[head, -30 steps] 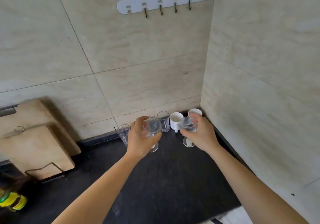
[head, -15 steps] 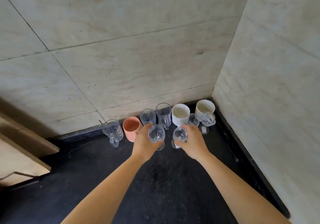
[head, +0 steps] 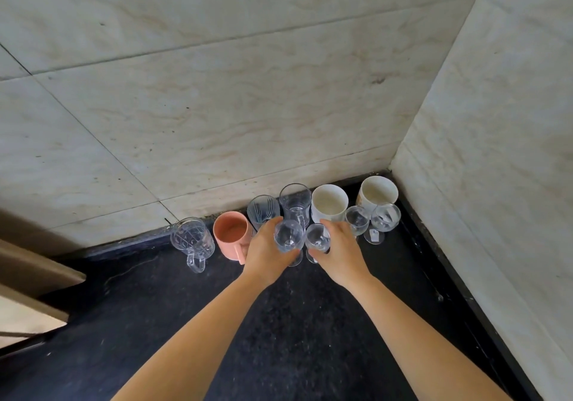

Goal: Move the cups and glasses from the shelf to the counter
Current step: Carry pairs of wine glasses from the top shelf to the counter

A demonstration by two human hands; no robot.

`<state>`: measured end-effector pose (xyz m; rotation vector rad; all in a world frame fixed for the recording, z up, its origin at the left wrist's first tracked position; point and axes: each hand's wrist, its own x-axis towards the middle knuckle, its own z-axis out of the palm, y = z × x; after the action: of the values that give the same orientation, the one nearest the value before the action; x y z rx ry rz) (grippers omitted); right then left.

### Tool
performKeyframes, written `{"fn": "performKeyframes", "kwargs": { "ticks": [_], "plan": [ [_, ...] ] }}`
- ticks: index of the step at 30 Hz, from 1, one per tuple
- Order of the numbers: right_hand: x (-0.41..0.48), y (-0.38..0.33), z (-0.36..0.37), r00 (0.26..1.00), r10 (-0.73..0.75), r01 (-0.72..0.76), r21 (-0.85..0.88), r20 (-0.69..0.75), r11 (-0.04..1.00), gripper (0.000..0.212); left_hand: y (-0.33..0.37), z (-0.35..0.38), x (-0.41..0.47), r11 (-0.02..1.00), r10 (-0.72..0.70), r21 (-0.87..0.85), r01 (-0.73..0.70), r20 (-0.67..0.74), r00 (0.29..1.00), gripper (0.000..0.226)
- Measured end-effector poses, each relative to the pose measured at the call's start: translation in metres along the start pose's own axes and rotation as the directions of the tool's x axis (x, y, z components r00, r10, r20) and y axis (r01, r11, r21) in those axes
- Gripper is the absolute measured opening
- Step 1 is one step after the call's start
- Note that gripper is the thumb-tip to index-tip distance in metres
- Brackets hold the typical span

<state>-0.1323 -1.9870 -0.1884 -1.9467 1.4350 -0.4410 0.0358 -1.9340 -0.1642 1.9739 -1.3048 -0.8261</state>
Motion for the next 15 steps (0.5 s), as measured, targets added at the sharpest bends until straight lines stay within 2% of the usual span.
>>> {"fn": "performKeyframes", "kwargs": {
  "ticks": [3,6,9,13,15],
  "plan": [
    [0.000,-0.002,-0.001,1.000,0.013,-0.013,0.005,-0.016,1.000,0.068,-0.001,0.000,0.003,0.999,-0.031,0.041,0.029,0.039,0.999,0.078],
    [-0.003,-0.008,-0.009,0.999,0.008,-0.008,0.005,0.035,1.000,0.085,0.004,-0.007,0.001,0.997,-0.048,0.069,0.042,0.086,0.995,0.084],
    [-0.005,-0.022,-0.027,0.998,-0.017,0.018,-0.011,0.058,1.000,0.079,0.017,-0.031,-0.003,0.991,-0.017,0.137,0.004,0.099,0.995,0.086],
    [0.003,-0.083,-0.074,0.987,-0.131,0.130,-0.016,-0.090,0.991,0.064,0.052,-0.103,-0.012,0.950,0.166,0.285,-0.129,-0.108,0.980,0.066],
    [0.006,-0.131,-0.101,0.942,-0.267,0.261,-0.058,-0.201,0.964,0.063,0.077,-0.153,-0.025,0.892,0.304,0.416,-0.176,-0.265,0.915,0.061]
  ]
}}
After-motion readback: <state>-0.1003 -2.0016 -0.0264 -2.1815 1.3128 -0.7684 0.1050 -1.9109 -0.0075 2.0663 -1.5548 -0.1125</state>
